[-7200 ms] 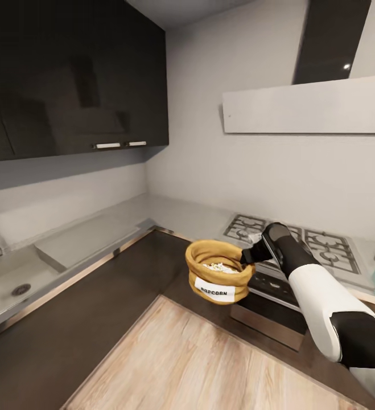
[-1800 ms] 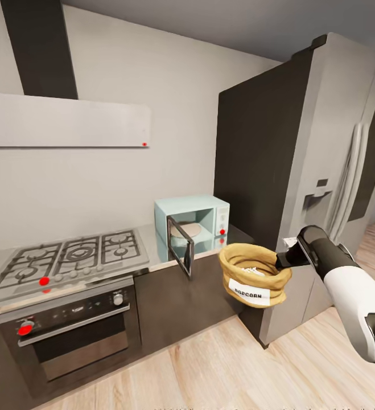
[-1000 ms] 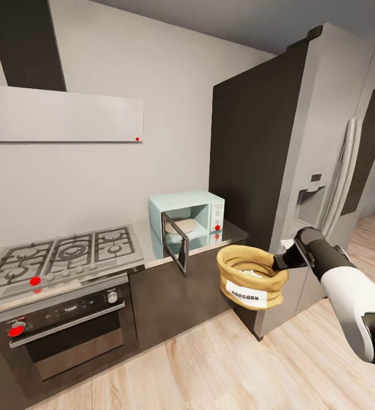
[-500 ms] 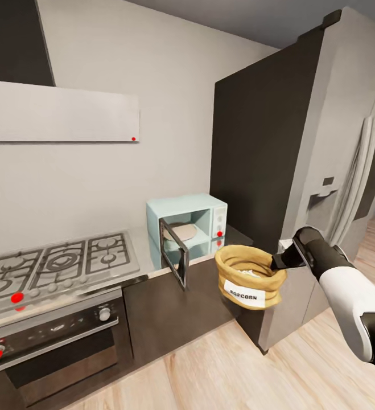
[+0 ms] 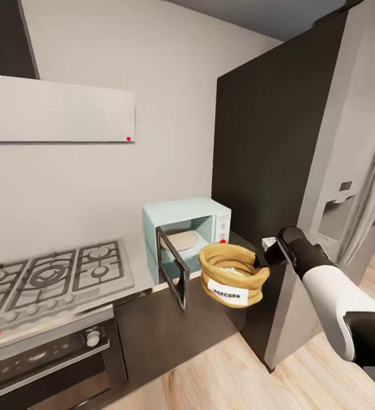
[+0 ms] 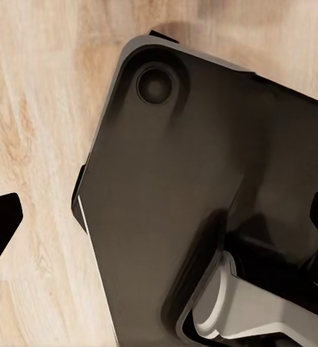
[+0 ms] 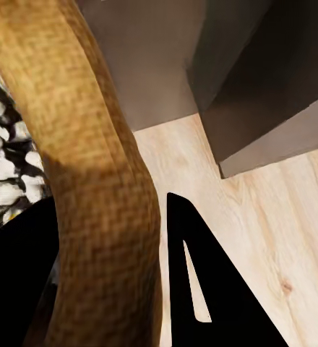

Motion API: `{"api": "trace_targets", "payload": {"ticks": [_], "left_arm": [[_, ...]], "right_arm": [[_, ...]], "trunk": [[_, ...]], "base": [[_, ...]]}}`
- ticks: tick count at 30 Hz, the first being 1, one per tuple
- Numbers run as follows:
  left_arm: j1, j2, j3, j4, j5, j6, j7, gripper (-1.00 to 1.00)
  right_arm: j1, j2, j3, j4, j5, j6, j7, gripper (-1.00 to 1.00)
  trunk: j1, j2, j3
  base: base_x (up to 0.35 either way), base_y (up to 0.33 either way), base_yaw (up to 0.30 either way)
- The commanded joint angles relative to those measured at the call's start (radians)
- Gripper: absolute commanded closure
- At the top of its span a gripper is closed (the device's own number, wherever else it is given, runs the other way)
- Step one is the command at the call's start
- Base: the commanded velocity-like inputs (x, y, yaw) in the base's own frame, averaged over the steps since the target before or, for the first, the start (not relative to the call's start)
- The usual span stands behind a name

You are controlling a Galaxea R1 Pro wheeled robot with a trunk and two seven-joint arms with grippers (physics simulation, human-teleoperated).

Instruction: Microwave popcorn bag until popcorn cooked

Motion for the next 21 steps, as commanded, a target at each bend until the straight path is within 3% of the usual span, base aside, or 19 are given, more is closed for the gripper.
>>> {"api": "trace_targets", "payload": {"ticks": [1,5,8,11,16,21], "left_arm": [[0.0,0.0,0.0,0.0,0.003,-0.003,0.003,-1.0],[0.0,0.0,0.0,0.0,0.003,-0.003,0.003,-1.0],[0.0,0.0,0.001,0.0,0.003,-0.003,0.003,-1.0],[0.0,0.0,0.0,0.0,0.003,-0.003,0.003,-1.0],[0.0,0.0,0.002,0.0,0.003,-0.003,0.003,-1.0],[0.0,0.0,0.0,0.0,0.003,-0.002,0.002,-1.0]], "right_arm": [[0.0,0.003,0.005,-0.014,0.011,0.002,0.01,1.0],[0.0,0.009,0.005,-0.046,0.01,0.002,0.01,1.0],[0.0,0.046,0.005,-0.079,0.011,0.002,0.01,1.0],[0.0,0.066,0.005,-0.087,0.012,0.002,0.009,1.0],[0.0,0.069,0.005,-0.088,0.013,0.002,0.008,1.0],[0.0,0.067,0.005,-0.089,0.013,0.002,0.008,1.0]], "trunk": [[0.001,-0.001,-0.001],[0.001,-0.001,-0.001],[0.001,-0.001,-0.001],[0.001,-0.001,-0.001],[0.001,-0.001,-0.001],[0.001,-0.001,-0.001]], "base": [[0.15,0.0,0.0],[0.033,0.0,0.0],[0.002,0.0,0.0],[0.0,0.0,0.0],[0.016,0.0,0.0],[0.265,0.0,0.0]]}}
